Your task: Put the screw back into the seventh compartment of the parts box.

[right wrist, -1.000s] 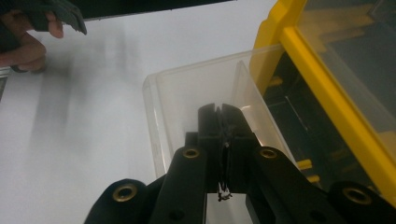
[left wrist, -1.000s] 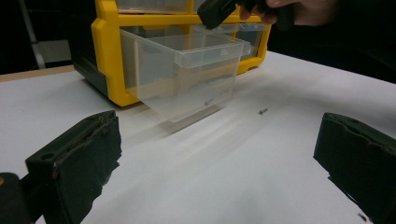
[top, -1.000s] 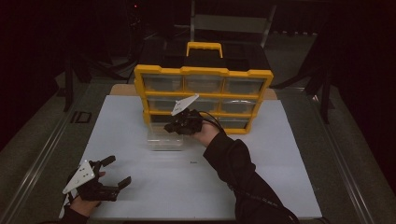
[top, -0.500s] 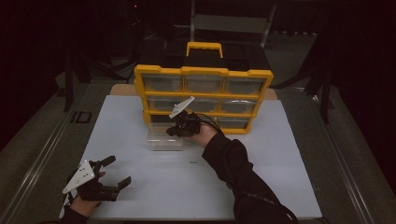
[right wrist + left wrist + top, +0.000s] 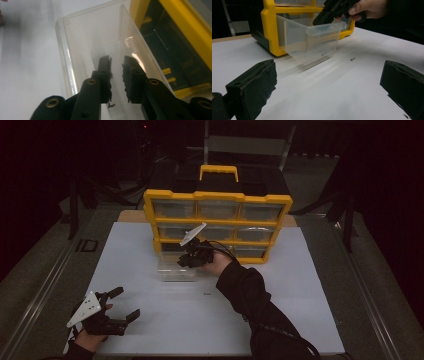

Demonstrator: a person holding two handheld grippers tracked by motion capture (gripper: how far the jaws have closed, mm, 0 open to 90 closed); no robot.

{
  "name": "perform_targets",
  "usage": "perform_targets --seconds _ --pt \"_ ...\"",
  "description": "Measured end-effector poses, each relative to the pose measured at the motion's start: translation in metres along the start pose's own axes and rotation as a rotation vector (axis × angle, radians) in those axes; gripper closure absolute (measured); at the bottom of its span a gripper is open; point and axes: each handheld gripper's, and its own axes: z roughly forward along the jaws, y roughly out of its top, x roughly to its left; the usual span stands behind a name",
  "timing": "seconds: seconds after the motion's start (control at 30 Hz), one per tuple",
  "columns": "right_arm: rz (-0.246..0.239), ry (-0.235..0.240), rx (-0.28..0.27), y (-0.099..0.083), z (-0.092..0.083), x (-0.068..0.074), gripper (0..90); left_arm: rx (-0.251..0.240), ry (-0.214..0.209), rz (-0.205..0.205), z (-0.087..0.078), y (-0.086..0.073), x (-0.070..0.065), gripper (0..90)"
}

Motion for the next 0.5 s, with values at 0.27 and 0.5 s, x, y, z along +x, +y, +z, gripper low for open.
perform_targets --seconds 0.27,0.5 --pt "0.011 -0.001 -0.040 0.003 -0.017 0.003 67.1 0.002 0.001 0.000 0.001 0.000 0.000 0.7" --pt "0.018 -0.001 -0.071 0.000 -0.032 0.009 54.6 0.003 -0.001 0.001 0.002 0.000 -0.001 0.7"
